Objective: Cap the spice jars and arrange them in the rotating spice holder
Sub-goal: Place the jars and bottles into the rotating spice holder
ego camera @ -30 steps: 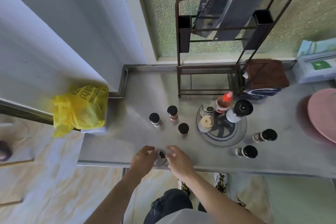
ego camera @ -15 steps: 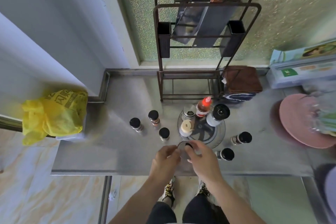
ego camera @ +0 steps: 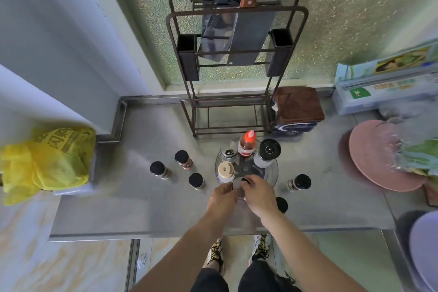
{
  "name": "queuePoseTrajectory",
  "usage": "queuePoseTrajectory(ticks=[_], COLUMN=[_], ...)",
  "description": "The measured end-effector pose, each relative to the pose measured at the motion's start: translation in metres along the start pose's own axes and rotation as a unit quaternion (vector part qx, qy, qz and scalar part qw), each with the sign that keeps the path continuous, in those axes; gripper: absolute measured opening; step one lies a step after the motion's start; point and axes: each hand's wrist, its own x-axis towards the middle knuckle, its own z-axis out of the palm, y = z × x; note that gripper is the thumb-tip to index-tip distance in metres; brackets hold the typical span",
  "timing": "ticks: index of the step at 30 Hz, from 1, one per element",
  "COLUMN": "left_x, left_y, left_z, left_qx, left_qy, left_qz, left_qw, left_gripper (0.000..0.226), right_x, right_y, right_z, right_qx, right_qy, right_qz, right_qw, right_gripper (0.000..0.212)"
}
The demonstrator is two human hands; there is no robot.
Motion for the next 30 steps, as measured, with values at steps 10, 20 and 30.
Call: queuePoseTrajectory(ticks=[10, 20, 30], left_x=[-0.001, -0.025, -0.056], left_y=[-0.005, -0.045, -0.02], left_z=[0.006, 0.08, 0.081], left_qx=[0.089, 0.051, -0.005], left_qy=[0.103, -0.021, -0.013], left_qz=[-0.038, -0.073, 0.053], left_qw=[0.99, 0.996, 0.999], left_gripper=[0.015, 0.034, 0.035], right_x=[-0.016, -0.023, -0.024], right_y=[-0.005, 0.075, 0.041], right_z=[-0.03, -0.073, -0.09], right_qx=[-0.026, -0.026, 0.038], right_qy=[0.018, -0.007, 0.027], right_qz=[-0.037, 0.045, -0.048], right_qw=[0.999, 0.999, 0.998], right_gripper=[0.028, 0.022, 0.02])
